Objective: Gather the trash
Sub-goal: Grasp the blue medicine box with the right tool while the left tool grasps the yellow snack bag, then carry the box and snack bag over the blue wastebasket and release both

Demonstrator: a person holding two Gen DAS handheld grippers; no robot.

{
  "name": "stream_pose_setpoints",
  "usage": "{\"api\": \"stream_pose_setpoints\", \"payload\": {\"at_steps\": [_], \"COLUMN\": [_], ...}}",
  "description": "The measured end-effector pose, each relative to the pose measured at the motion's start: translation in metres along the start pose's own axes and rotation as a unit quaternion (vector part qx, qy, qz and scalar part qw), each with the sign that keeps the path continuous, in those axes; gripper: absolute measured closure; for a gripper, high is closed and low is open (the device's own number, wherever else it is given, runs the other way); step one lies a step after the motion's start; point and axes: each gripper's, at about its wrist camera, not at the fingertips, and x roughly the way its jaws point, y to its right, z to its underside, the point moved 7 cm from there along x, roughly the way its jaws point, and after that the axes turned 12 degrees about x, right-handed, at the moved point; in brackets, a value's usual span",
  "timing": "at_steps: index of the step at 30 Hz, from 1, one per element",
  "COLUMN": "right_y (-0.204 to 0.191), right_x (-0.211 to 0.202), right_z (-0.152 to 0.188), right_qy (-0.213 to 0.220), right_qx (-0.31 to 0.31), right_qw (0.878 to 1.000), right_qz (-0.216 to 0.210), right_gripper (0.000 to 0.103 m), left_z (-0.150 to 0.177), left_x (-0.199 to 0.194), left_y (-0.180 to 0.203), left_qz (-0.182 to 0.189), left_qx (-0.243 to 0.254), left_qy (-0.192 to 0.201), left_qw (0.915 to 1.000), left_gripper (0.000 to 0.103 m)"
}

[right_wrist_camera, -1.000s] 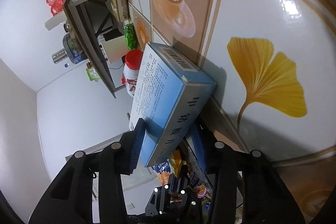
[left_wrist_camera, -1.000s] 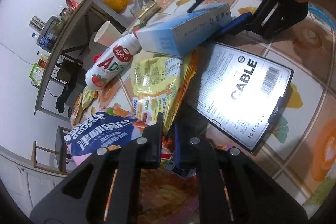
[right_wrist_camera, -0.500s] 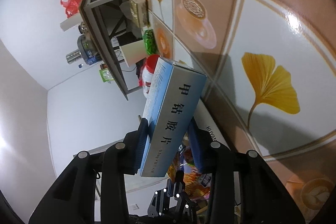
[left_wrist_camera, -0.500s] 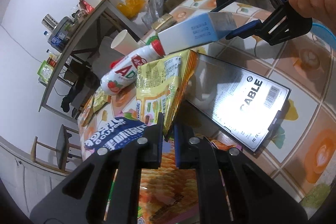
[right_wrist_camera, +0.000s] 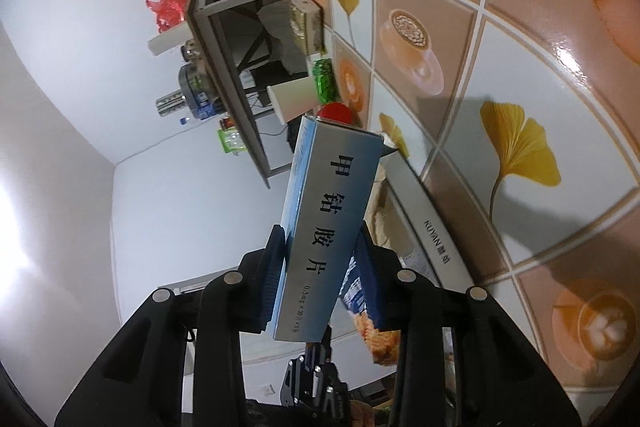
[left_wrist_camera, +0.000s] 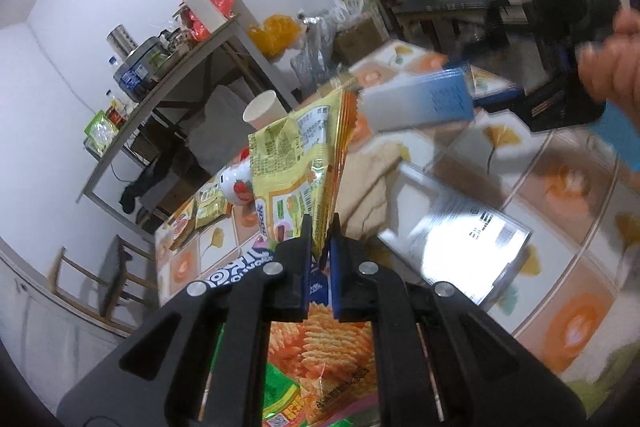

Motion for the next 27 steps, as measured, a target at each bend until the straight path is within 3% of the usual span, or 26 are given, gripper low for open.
{"api": "stream_pose_setpoints", "payload": {"at_steps": [7,12,16,21,27], "right_y": [-0.002,-0.001,0.005,0.021,0.05], "right_x": [-0.032,-0.066,-0.097,-0.153,-0.239], "right_z": [0.009,0.012,0.01,0.005,-0.007], "right_qy": [0.0,0.012,0.03,0.068,0.14], "right_qx": [-0.006,-0.006,-0.004,0.003,0.019], "right_qw": [1.0,0.998,0.997,0.994,0.986], "right_qz": [-0.03,-0.054,-0.07,-0.084,-0.092], "right_gripper": [0.069,0.069,0.069,0.069,0.069], "left_z": [-0.025,-0.049,-0.074,-0.106,-0.151], "left_x": [-0.029,-0.049,-0.055,-0.051,-0.041], "left_y": [-0.015,-0.007,0.014,0.051,0.121], "left_qz": [0.047,0.131,0.21,0.308,0.403], "left_qx": [-0.074,-0.123,-0.148,-0.175,-0.154], "left_qy": [0.05,0.101,0.13,0.14,0.128], "left_qw": [0.9949,0.9784,0.9577,0.9246,0.8929], "left_gripper": [0.097,0.097,0.097,0.097,0.097]}}
